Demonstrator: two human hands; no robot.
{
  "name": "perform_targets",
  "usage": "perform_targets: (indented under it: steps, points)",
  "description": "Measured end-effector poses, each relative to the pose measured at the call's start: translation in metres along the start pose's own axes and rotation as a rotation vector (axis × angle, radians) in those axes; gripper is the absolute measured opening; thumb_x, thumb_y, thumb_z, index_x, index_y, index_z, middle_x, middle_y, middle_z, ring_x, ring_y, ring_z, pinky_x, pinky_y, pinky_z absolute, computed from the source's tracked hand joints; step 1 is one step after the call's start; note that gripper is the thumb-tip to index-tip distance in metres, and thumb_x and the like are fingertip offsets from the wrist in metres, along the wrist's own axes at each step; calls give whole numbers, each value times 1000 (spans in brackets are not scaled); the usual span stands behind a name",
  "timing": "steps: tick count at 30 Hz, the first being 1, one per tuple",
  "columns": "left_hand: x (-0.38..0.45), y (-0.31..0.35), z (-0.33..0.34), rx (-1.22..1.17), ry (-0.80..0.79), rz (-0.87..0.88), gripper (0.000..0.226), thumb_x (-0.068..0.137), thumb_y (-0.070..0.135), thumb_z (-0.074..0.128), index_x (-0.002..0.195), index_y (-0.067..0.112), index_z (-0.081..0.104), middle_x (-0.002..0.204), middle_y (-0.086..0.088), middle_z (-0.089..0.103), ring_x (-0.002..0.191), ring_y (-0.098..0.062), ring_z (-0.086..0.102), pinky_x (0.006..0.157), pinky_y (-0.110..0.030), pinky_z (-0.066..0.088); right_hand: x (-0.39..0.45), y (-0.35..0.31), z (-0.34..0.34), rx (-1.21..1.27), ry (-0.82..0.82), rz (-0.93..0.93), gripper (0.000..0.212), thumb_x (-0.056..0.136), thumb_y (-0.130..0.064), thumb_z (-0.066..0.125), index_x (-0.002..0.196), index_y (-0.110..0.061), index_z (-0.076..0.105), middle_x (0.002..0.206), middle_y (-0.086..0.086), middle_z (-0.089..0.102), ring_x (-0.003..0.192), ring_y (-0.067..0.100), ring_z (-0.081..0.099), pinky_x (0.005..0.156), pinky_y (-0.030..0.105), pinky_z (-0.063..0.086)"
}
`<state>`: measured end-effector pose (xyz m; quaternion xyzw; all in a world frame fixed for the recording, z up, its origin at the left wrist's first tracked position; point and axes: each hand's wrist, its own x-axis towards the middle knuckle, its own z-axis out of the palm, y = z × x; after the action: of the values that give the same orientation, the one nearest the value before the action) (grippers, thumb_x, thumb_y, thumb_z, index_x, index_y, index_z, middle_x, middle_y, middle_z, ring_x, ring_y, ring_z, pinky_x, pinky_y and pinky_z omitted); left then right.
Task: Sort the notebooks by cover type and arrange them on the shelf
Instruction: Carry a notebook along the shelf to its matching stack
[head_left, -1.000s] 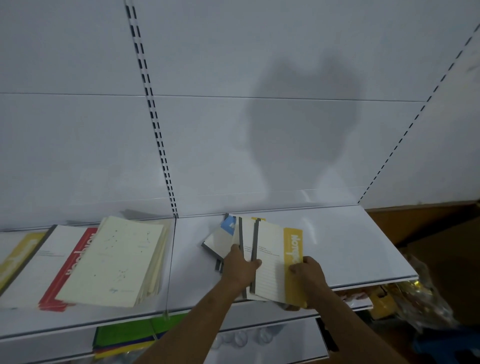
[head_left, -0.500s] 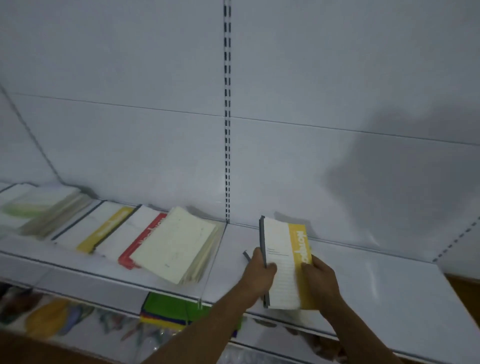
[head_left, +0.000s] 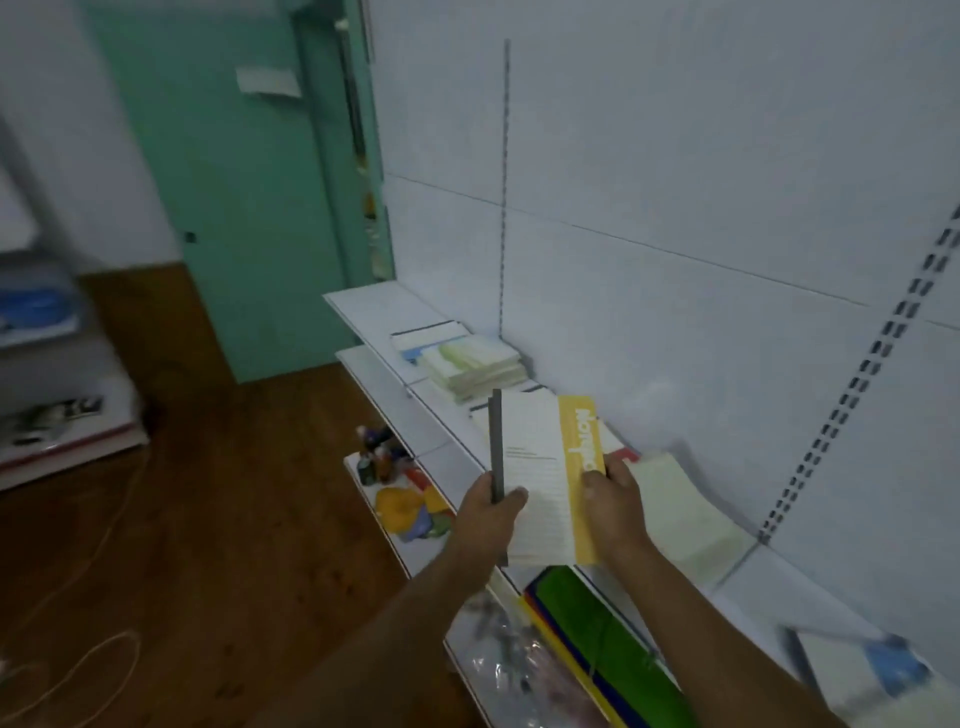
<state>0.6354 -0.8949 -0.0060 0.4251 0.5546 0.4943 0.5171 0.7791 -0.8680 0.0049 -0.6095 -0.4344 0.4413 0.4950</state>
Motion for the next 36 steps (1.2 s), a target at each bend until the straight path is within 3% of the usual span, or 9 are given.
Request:
perform_targets:
  steps: [2, 6, 10, 13, 15, 18, 23, 27, 36]
  points:
    - [11, 5, -40, 6, 68, 2, 17, 97, 15, 51, 111, 26, 47, 114, -5, 60, 101, -24, 59, 91, -48, 53, 8, -13, 47, -32, -87, -30, 20, 80, -13, 47, 94, -16, 61, 86, 5, 63, 75, 22, 57, 63, 28, 41]
    - [33, 14, -123, 30, 127, 37, 37, 97, 17, 51, 125, 35, 33, 124, 3, 54, 109, -19, 53, 76, -31, 54, 20, -35, 139, -103, -196, -105, 19, 86, -9, 47, 98, -16, 59, 84, 2, 61, 77, 24, 56, 61, 30, 38]
    - [59, 26, -207, 121, 199, 59, 56, 96, 18, 53, 142, 25, 22, 132, 0, 49, 118, -24, 50, 88, -44, 55, 32, -52, 231, -138, -287, -136, 14, 85, -12, 48, 94, -15, 59, 87, 5, 63, 80, 26, 57, 68, 34, 42]
    - [75, 35, -264, 98, 241, 99, 49, 97, 19, 52, 136, 31, 25, 122, 4, 53, 102, -16, 57, 61, -23, 58, 37, -67, 295, -153, -349, -160, 11, 86, -13, 48, 91, -13, 58, 84, 5, 63, 78, 24, 57, 67, 34, 42]
    - [87, 38, -298, 57, 264, 106, 45, 97, 19, 53, 131, 34, 27, 114, 10, 53, 93, -7, 56, 54, -16, 54, 41, -73, 335, -159, -375, -176, 11, 86, -13, 48, 91, -12, 59, 84, 6, 63, 78, 24, 58, 65, 33, 41]
    - [108, 37, -340, 23, 315, 130, 44, 96, 17, 54, 129, 33, 29, 113, 13, 53, 96, -2, 55, 62, -13, 50, 48, -77, 387, -152, -425, -171, 11, 89, -12, 47, 94, -13, 57, 81, 0, 60, 74, 19, 56, 58, 28, 39]
    - [156, 34, -389, -14, 370, 121, 54, 92, 13, 61, 129, 34, 29, 117, 9, 56, 107, -11, 58, 77, -26, 56, 75, -78, 461, -132, -474, -145, 11, 92, -14, 48, 102, -18, 51, 88, -5, 59, 78, 7, 56, 58, 24, 42]
    - [203, 36, -423, 90, 381, 112, 58, 88, 7, 65, 128, 29, 29, 115, 12, 54, 109, -9, 56, 81, -23, 55, 114, -83, 517, -144, -500, -162, 11, 92, -15, 50, 103, -17, 49, 91, -2, 58, 77, 7, 56, 55, 22, 41]
    - [336, 70, -460, 158, 349, 107, 53, 88, 7, 65, 124, 29, 32, 124, 4, 55, 111, -9, 56, 93, -34, 53, 226, -111, 590, -157, -462, -188, 16, 93, -21, 49, 108, -18, 47, 92, -4, 61, 78, 10, 61, 56, 25, 44]
